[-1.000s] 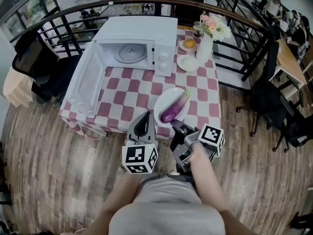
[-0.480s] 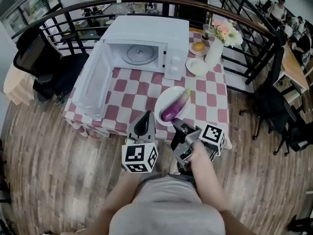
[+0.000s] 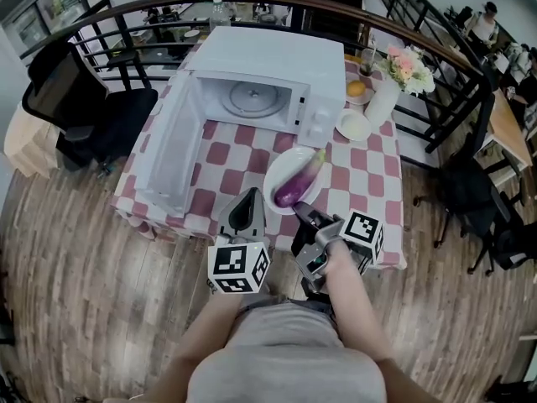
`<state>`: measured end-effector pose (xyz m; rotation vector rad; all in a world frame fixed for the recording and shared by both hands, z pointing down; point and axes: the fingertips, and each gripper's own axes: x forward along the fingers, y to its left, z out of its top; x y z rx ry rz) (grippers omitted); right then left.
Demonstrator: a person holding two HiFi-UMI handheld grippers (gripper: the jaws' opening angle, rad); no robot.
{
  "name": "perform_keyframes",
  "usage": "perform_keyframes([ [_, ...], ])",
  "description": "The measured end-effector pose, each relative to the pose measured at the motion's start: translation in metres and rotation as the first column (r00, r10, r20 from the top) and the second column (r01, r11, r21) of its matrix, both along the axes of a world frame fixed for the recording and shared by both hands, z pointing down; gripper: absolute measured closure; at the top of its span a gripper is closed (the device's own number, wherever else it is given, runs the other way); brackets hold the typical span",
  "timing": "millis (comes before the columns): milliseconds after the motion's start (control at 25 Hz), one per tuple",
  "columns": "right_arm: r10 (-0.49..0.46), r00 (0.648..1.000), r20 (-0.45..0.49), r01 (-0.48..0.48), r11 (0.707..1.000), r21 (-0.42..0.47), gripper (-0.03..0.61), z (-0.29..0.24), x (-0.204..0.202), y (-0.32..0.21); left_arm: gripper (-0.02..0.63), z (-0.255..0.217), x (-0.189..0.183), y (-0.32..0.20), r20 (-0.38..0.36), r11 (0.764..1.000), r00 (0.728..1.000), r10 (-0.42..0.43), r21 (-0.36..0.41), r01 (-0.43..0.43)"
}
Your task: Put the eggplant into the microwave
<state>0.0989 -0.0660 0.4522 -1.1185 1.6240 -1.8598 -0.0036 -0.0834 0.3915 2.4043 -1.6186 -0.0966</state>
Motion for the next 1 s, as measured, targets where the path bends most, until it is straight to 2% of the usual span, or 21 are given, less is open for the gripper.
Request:
perform_keyframes([
  [560,-0.043,0.999,-0.01,0.043,0.999,0.0,0.543,0.006,-0.06,-0.057,0.611,0.006,-0.05,-0.053,-0.01,1.0,1.0,-0.003,-0.014,0.003],
  [1000,-0.009,1.0,-0.018,0.009,1.0,-0.003,0.542,0.017,-0.098,-0.099,0.611,0.012,-0.097,-0.085,-0.023,1.0,1.0,-0.014,-0.025,0.013],
])
